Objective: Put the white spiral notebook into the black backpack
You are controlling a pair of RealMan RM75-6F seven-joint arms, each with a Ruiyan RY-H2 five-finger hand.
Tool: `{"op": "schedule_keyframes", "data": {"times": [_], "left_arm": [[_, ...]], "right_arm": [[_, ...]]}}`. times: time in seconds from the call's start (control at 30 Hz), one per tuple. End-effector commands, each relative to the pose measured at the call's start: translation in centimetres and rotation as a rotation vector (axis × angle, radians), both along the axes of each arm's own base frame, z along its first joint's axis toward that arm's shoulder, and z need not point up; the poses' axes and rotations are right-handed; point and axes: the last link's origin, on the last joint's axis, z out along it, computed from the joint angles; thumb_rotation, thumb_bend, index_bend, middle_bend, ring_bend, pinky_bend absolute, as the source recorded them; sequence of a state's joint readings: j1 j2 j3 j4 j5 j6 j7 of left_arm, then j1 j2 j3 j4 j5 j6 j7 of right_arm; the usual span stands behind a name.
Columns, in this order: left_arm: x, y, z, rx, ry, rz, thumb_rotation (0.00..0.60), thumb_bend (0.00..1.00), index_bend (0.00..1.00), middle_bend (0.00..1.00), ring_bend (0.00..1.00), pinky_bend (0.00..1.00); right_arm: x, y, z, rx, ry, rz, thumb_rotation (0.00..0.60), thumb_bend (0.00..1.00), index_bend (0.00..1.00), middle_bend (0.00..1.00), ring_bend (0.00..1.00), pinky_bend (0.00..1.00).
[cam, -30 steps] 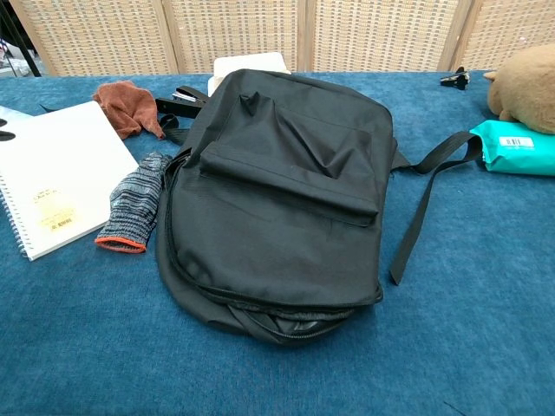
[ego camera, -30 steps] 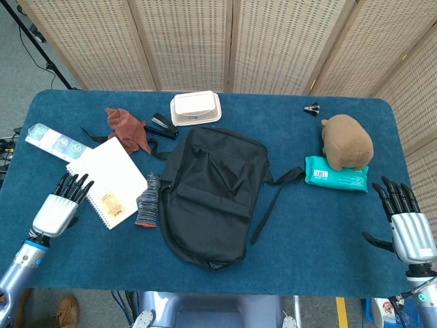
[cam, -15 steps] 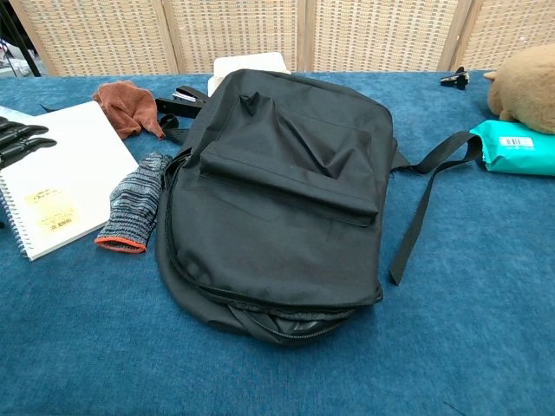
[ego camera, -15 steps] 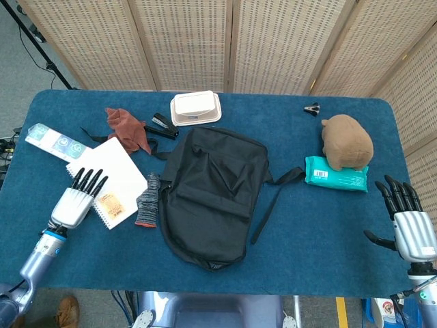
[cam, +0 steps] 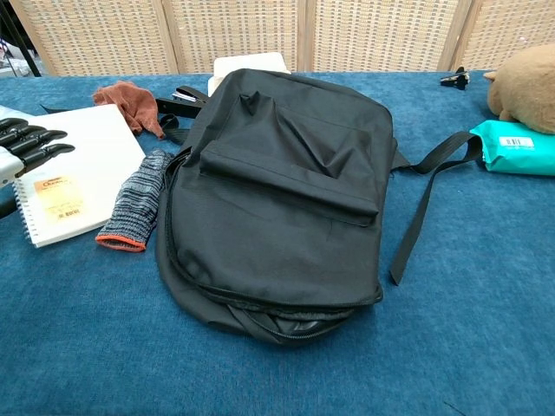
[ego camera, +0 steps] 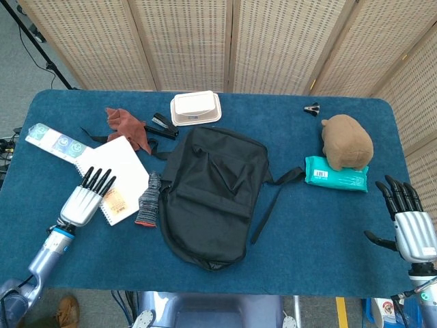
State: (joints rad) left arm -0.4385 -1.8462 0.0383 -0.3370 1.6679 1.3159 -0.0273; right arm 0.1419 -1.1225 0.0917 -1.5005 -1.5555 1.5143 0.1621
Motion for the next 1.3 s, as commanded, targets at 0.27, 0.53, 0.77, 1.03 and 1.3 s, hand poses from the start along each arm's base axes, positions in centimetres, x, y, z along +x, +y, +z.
{"op": "schedule_keyframes", "data": {"times": [0.27, 0.53, 0.77, 1.03, 1.3], "left_arm": [[0.8, 0.9, -0.4, 0.022, -0.009, -0.016, 0.600, 0.50, 0.12, 0.01, 0.00, 0.04], [1.6, 0.7, -0.6, 0.012, -0.034, -0.066, 0.600, 0.51, 0.48, 0.34, 0.26, 0.32], [2.8, 1.4, 1.4, 0.089, -0.100, -0.139, 0.600, 0.52, 0.67, 0.50, 0.40, 0.46], [4.2, 2.1, 4.2, 0.173, -0.216, -0.225, 0.600, 0.52, 0.72, 0.56, 0.45, 0.51], [5.1, 2.3, 5.9, 0.217, -0.248, -0.286, 0.600, 0.52, 0.73, 0.57, 0.46, 0.51]], "right_arm": [[0.2, 0.2, 0.0, 0.007, -0.013, 0.008, 0.600, 0.00, 0.00, 0.00, 0.00, 0.00], [0.3, 0.3, -0.1, 0.020, -0.009, 0.007, 0.600, 0.00, 0.00, 0.00, 0.00, 0.00], [1.1, 0.0, -1.1, 0.135, 0.011, 0.039, 0.600, 0.00, 0.00, 0.00, 0.00, 0.00], [4.5, -1.6, -1.8, 0.404, -0.028, 0.117, 0.600, 0.00, 0.08, 0.05, 0.00, 0.00], [7.2, -3.0, -3.5, 0.541, 0.007, 0.159, 0.600, 0.00, 0.17, 0.13, 0.06, 0.02]]}}
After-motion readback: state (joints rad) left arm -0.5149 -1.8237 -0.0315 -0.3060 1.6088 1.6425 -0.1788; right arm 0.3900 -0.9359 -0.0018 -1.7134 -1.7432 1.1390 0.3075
